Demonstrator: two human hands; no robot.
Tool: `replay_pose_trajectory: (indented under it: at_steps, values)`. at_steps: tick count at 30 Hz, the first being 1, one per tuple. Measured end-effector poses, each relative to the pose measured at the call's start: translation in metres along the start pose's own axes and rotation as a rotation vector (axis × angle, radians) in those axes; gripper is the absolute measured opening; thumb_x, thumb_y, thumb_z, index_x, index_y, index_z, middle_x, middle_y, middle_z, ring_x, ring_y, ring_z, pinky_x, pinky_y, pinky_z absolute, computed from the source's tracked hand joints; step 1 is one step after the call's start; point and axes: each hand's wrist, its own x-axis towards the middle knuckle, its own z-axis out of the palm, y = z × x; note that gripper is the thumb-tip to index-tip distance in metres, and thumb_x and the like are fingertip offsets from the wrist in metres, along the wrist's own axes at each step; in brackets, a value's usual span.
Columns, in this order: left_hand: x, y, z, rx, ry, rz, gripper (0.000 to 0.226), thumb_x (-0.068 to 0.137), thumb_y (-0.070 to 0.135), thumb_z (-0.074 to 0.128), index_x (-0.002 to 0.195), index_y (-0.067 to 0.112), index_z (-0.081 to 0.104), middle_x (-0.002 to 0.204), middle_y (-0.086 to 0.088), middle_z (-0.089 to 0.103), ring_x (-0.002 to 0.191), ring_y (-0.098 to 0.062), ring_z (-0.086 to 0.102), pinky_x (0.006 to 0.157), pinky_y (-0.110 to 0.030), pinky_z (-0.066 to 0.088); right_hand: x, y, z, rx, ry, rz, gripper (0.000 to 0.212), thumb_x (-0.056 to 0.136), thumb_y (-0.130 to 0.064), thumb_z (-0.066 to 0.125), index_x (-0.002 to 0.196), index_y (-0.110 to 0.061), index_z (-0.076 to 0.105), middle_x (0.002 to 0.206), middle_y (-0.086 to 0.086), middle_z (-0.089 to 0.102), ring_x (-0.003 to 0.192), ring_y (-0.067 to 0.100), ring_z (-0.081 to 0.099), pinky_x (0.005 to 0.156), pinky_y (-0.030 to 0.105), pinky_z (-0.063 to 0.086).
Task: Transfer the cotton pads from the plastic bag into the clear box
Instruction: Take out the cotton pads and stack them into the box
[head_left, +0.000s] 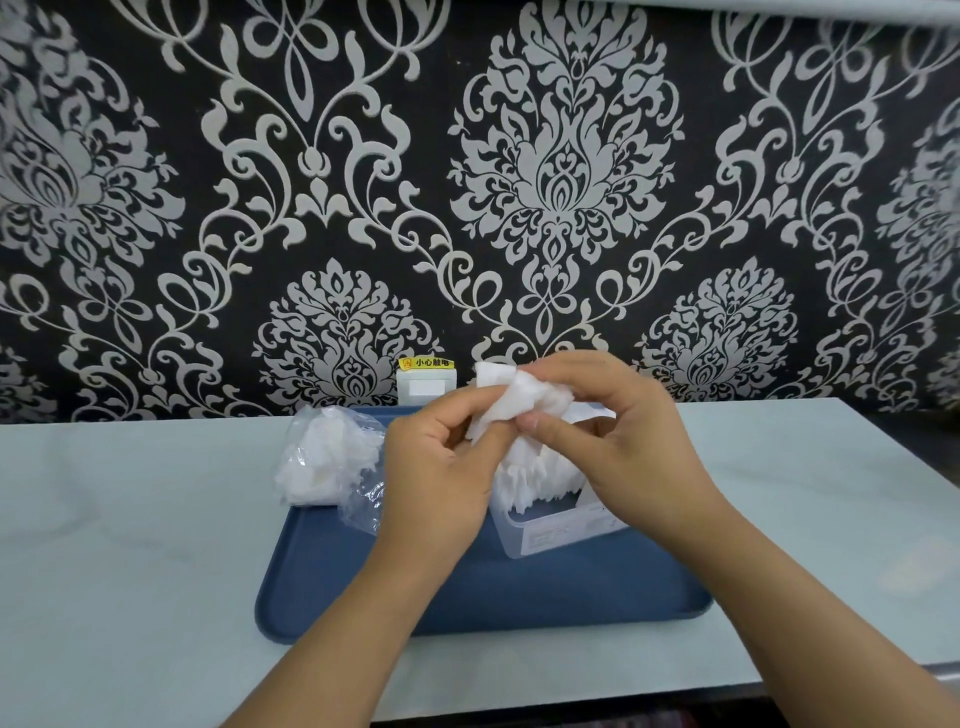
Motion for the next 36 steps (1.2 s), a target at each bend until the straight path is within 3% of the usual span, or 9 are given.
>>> replay_pose_trajectory:
  at_steps: [4,7,11,17,20,25,29,33,36]
  values:
    - [-0.001,0.002,0.000,0.023,-0.020,-0.036,0.030,0.083,0.004,0.079,0.109,0.018,0.077,0.098,0.004,0.080,0.091,-0.010,0.076,0.079,-0.021,0.058,0.001,0.006,-0.003,-0.069,0.054,-0.083,0.019,0.085,-0.010,0.078,0.102,-0.018,0.079,0.115,-0.005,0.069,0.111,0.014,0.065,0.077,0.024,0.056]
    - [-0.002,0.005,0.001,0.002,0.013,-0.107,0.040,0.071,0.014,0.088,0.109,0.020,0.076,0.088,0.005,0.078,0.067,0.000,0.068,0.071,-0.021,0.058,0.002,0.006,-0.010,-0.132,0.074,-0.150,0.016,0.088,-0.006,0.073,0.101,-0.014,0.076,0.116,-0.001,0.069,0.111,0.013,0.065,0.084,0.017,0.050]
    - [0.004,0.003,-0.004,-0.048,0.117,-0.166,0.024,0.080,0.018,0.082,0.104,0.019,0.078,0.076,0.014,0.077,0.066,0.002,0.067,0.062,-0.013,0.052,0.005,-0.002,-0.031,0.301,0.067,0.219,0.013,0.098,-0.011,0.060,0.106,-0.005,0.067,0.086,0.012,0.075,0.071,0.016,0.068,0.066,0.027,0.058]
    - [0.012,-0.013,-0.012,0.096,0.162,-0.248,0.041,0.085,-0.007,0.066,0.096,0.032,0.070,0.097,0.012,0.076,0.088,-0.009,0.072,0.073,-0.024,0.056,0.007,0.023,-0.036,-0.131,0.079,0.556,0.018,0.080,0.000,0.076,0.083,0.001,0.058,0.064,-0.002,0.060,0.053,0.022,0.069,0.062,0.043,0.064]
    - [0.013,-0.011,-0.008,-0.097,0.148,-0.326,0.051,0.086,-0.011,0.057,0.113,0.031,0.059,0.091,0.012,0.078,0.082,-0.011,0.069,0.070,-0.030,0.054,0.009,0.025,-0.025,-0.498,-0.045,0.494,0.020,0.073,-0.008,0.077,0.079,0.006,0.063,0.056,-0.021,0.049,0.045,-0.008,0.053,0.046,0.018,0.050]
    - [0.009,-0.013,-0.002,-0.104,-0.172,-0.387,0.053,0.088,-0.015,0.055,0.122,0.025,0.061,0.104,0.004,0.077,0.092,-0.015,0.070,0.082,-0.038,0.056,0.017,0.023,-0.018,-0.834,-0.243,0.555,0.019,0.067,-0.017,0.077,0.074,-0.018,0.059,0.063,-0.017,0.050,0.062,0.014,0.061,0.063,0.033,0.056]
    - [0.001,-0.023,0.001,0.343,-0.481,-0.239,0.055,0.091,0.001,0.061,0.129,0.039,0.052,0.120,0.006,0.068,0.103,-0.010,0.068,0.087,-0.028,0.057,0.022,0.022,-0.015,-1.048,-0.321,0.601,0.052,0.069,-0.019,0.082,0.118,-0.019,0.063,0.076,-0.003,0.053,0.073,0.021,0.058,0.064,0.030,0.046]
    - [0.004,-0.025,-0.001,0.401,-0.462,-0.241,0.055,0.092,0.008,0.061,0.132,0.043,0.045,0.118,0.010,0.066,0.102,-0.010,0.066,0.086,-0.029,0.055,0.023,0.023,-0.002,-1.237,-0.318,0.549,0.030,0.084,-0.012,0.061,0.113,-0.016,0.055,0.098,0.003,0.057,0.084,0.024,0.053,0.070,0.031,0.041]
    - [0.003,-0.027,-0.003,0.405,-0.483,-0.254,0.057,0.093,0.011,0.062,0.134,0.045,0.042,0.117,0.011,0.066,0.102,-0.011,0.066,0.086,-0.029,0.056,0.024,0.033,0.003,-1.279,-0.270,0.532,0.042,0.083,-0.014,0.060,0.123,-0.010,0.047,0.114,0.007,0.061,0.105,0.028,0.061,0.071,0.032,0.040]
